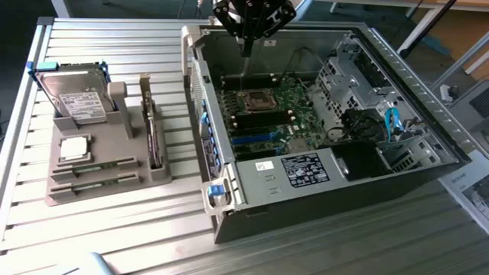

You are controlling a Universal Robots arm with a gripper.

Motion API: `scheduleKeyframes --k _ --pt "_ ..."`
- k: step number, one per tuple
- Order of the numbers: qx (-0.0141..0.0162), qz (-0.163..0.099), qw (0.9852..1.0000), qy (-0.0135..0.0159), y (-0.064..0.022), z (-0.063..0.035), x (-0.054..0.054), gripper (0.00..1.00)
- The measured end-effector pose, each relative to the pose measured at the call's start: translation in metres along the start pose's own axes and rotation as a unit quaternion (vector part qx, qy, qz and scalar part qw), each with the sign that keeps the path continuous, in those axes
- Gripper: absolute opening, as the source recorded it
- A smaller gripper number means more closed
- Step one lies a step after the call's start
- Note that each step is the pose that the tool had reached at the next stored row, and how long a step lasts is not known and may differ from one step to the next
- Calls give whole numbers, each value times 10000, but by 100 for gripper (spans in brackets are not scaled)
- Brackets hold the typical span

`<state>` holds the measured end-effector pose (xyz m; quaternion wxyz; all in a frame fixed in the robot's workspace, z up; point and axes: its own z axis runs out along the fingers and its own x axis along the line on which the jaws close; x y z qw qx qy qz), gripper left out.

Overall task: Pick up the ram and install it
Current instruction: 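Reach for the ram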

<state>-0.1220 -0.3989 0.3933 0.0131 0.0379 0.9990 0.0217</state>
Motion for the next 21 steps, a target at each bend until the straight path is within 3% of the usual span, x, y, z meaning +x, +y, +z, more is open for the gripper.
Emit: scheduleKeyframes --k 14,21 --pt "0 0 10000 0 0 0 4 10" --pt "0 0 10000 0 -18 -7 241 10"
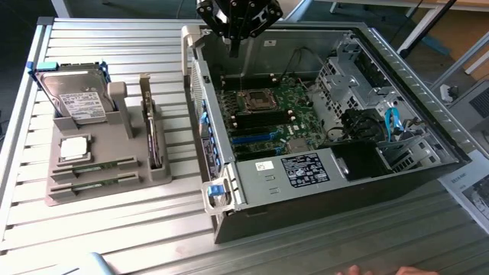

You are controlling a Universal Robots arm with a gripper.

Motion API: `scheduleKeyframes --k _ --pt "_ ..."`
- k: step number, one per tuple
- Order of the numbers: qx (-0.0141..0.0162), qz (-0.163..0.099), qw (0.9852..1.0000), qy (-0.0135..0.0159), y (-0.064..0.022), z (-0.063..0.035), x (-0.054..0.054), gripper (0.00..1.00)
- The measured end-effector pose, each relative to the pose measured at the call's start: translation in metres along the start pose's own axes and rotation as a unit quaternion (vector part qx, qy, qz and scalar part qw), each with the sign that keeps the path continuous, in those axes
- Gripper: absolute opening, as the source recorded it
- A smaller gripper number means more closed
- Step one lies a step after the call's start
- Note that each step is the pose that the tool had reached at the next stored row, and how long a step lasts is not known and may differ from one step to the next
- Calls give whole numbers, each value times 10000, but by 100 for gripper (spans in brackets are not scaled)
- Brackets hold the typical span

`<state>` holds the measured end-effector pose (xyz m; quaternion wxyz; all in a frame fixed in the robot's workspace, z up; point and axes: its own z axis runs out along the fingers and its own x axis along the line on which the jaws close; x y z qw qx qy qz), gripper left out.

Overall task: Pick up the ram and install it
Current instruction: 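Reach for the ram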

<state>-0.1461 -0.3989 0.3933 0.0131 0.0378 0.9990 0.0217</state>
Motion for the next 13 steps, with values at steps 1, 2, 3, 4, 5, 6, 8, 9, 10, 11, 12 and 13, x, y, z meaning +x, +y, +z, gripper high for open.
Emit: scheduleKeyframes --k 1,2,3,4,5,6,8,9,10,11,12,13 --pt "0 0 10000 0 -2 0 25 10" --pt "0 1 10000 0 -4 -1 49 10" --pt "0 1 10000 0 -5 -2 68 10" --pt "-1 1 10000 0 -7 -2 92 10" --pt "-1 0 10000 0 -9 -3 117 10" --pt "-1 0 10000 0 -11 -3 144 10" --pt "0 0 10000 0 -16 -6 207 10" --pt "-1 1 10000 0 -19 -6 248 10" --pt "0 0 10000 0 -21 -8 281 10" --pt "0 0 10000 0 -24 -9 327 10" --pt "0 1 10000 0 -28 -11 382 10" --pt "-1 1 10000 0 -34 -12 458 10"
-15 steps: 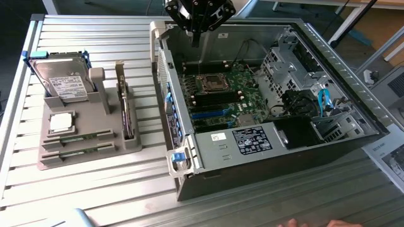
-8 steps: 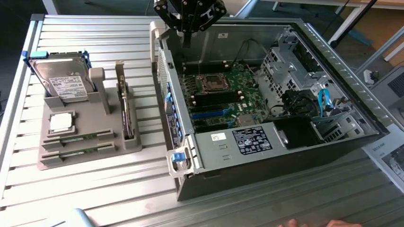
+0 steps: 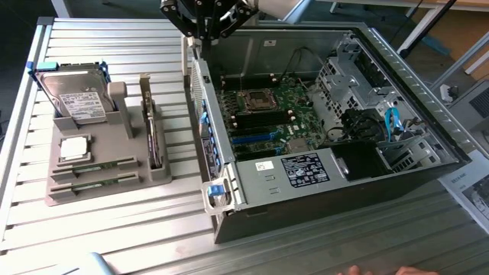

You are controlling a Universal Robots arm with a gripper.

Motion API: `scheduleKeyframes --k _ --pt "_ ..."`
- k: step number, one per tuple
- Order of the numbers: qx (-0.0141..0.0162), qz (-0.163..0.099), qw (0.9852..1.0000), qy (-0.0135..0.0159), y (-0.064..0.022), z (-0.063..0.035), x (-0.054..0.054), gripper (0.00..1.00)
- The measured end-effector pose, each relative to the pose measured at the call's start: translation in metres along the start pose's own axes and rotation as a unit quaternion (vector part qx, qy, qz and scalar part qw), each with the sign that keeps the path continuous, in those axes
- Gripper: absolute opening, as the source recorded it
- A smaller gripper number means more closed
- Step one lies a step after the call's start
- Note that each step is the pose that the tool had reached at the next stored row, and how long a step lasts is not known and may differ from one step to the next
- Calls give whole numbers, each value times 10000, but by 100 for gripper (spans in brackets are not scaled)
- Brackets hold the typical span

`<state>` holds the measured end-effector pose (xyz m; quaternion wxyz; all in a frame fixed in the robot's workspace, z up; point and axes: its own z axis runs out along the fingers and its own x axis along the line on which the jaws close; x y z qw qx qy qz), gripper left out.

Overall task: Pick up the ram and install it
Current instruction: 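Reach for the ram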

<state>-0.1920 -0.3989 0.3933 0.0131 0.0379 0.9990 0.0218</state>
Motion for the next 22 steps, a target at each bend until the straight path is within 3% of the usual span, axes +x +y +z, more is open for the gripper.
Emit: scheduleKeyframes --k 6,17,22 --pt "0 0 10000 0 -22 -8 290 10" --pt "1 0 10000 1 -51 -20 680 10" --pt "0 0 10000 0 -70 -27 947 10"
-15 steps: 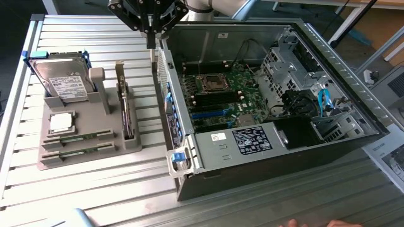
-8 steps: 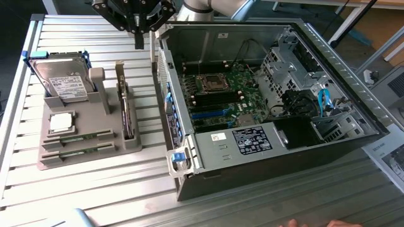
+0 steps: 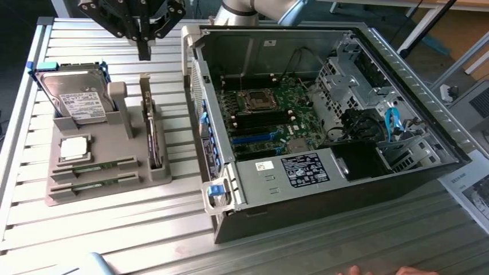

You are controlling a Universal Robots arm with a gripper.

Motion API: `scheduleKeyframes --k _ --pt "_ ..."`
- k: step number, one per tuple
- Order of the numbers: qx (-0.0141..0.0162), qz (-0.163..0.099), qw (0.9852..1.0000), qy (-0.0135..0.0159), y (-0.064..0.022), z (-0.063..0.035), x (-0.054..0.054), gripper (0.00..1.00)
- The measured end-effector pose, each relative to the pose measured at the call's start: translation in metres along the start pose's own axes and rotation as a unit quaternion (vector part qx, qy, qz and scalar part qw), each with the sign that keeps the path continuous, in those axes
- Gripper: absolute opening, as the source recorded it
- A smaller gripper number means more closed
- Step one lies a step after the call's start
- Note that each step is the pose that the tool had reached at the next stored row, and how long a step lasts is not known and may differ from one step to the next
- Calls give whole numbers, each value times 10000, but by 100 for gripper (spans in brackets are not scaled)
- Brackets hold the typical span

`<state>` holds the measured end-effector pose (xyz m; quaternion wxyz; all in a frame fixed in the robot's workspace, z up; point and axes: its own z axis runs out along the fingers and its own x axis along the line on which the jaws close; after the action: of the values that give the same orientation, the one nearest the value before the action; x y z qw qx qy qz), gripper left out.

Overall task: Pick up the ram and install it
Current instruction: 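Reach for the ram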

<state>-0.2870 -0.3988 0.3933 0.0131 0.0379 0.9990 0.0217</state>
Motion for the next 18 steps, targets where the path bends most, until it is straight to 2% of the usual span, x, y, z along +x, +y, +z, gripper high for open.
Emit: scheduleKeyframes --k 4,14,18 --pt "1 -1 10000 1 -13 -6 184 10" --pt "0 0 10000 0 -38 -14 538 10" --pt "0 0 10000 1 -57 -23 798 10"
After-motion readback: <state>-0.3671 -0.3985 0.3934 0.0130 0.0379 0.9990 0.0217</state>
